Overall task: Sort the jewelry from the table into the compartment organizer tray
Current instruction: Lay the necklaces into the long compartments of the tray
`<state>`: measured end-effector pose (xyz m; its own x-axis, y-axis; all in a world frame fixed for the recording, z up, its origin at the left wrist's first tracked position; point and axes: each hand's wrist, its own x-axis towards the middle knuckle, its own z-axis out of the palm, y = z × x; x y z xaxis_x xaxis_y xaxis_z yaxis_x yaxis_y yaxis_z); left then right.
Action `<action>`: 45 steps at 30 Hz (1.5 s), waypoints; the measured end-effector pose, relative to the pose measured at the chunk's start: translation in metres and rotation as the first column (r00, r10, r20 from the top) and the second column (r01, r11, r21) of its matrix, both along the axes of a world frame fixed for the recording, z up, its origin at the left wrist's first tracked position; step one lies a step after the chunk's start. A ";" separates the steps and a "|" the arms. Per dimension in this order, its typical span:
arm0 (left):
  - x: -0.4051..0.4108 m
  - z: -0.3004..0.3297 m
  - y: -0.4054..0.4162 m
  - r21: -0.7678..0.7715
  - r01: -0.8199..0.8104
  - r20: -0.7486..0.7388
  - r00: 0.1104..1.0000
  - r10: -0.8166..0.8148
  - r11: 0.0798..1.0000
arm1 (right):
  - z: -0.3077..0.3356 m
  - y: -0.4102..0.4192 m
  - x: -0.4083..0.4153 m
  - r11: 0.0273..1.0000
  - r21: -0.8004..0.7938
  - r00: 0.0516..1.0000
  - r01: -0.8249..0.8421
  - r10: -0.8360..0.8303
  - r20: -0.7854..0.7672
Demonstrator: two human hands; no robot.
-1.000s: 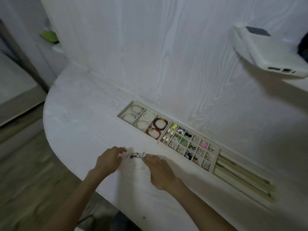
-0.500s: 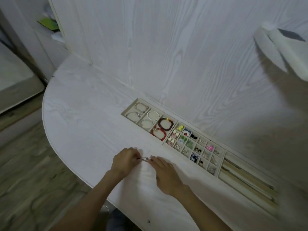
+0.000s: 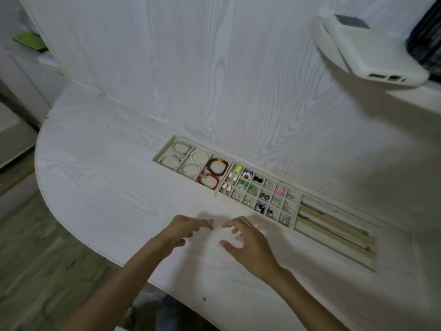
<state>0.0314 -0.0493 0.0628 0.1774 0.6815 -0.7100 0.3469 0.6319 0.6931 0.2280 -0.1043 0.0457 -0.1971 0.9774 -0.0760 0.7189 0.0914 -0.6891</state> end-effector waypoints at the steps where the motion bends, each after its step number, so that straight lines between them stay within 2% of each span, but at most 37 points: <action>1: 0.007 0.000 -0.005 -0.034 -0.001 0.009 1.000 0.001 0.999 | 0.003 -0.007 0.006 1.000 0.020 1.000 0.015 -0.015 -0.006; 6: 0.052 -0.003 -0.031 -0.135 -0.010 0.078 0.997 0.021 0.991 | 0.012 -0.037 0.031 0.996 0.030 0.996 0.088 -0.088 0.018; 10: 0.081 -0.007 -0.056 -0.177 0.053 0.116 0.993 -0.033 0.983 | 0.011 -0.060 0.048 0.984 0.039 0.983 0.171 -0.173 0.056; 16: 0.104 -0.015 -0.080 -0.149 0.212 0.147 0.971 -0.191 0.966 | 0.009 -0.094 0.075 0.968 0.037 0.964 0.248 -0.251 0.091; 19: 0.113 -0.010 -0.084 -0.093 0.347 0.042 0.938 -0.345 0.933 | 0.010 -0.105 0.089 0.960 -0.002 0.959 0.279 -0.278 0.050; 21: 0.113 -0.005 -0.080 0.013 0.484 -0.061 0.874 -0.483 0.875 | 0.013 -0.109 0.100 0.951 -0.004 0.950 0.310 -0.310 0.029; 24: 0.107 -0.002 -0.067 0.262 0.677 -0.246 0.736 -0.631 0.688 | 0.024 -0.108 0.118 0.934 -0.043 0.934 0.353 -0.355 -0.046; 27: 0.124 0.010 -0.061 0.353 0.734 -0.262 0.673 -0.692 0.581 | 0.044 -0.103 0.128 0.932 -0.087 0.914 0.351 -0.362 -0.183; 30: 0.161 0.022 -0.060 0.405 0.785 -0.208 0.578 -0.789 0.468 | 0.067 -0.099 0.131 0.931 -0.076 0.892 0.357 -0.364 -0.270; 33: 0.187 0.026 -0.054 0.436 0.803 -0.199 0.526 -0.827 0.406 | 0.089 -0.100 0.140 0.921 -0.052 0.864 0.386 -0.381 -0.329; 37: 0.202 0.033 -0.036 0.423 0.838 -0.246 0.472 -0.846 0.344 | 0.108 -0.107 0.166 0.879 -0.036 0.810 0.476 -0.454 -0.372; 42: 0.219 0.043 -0.006 0.427 0.855 -0.325 0.450 -0.832 0.296 | 0.119 -0.112 0.205 0.807 0.003 0.740 0.591 -0.541 -0.399; 45: 0.232 0.048 0.006 0.384 0.906 -0.459 0.355 -0.815 0.179 | 0.124 -0.112 0.222 0.774 0.037 0.718 0.632 -0.568 -0.402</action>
<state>0.2634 -0.0434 0.1111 0.8442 0.3691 -0.3887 0.5356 -0.5521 0.6390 0.4500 -0.2166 0.1695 0.4544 0.8896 0.0455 0.3744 -0.1444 -0.9160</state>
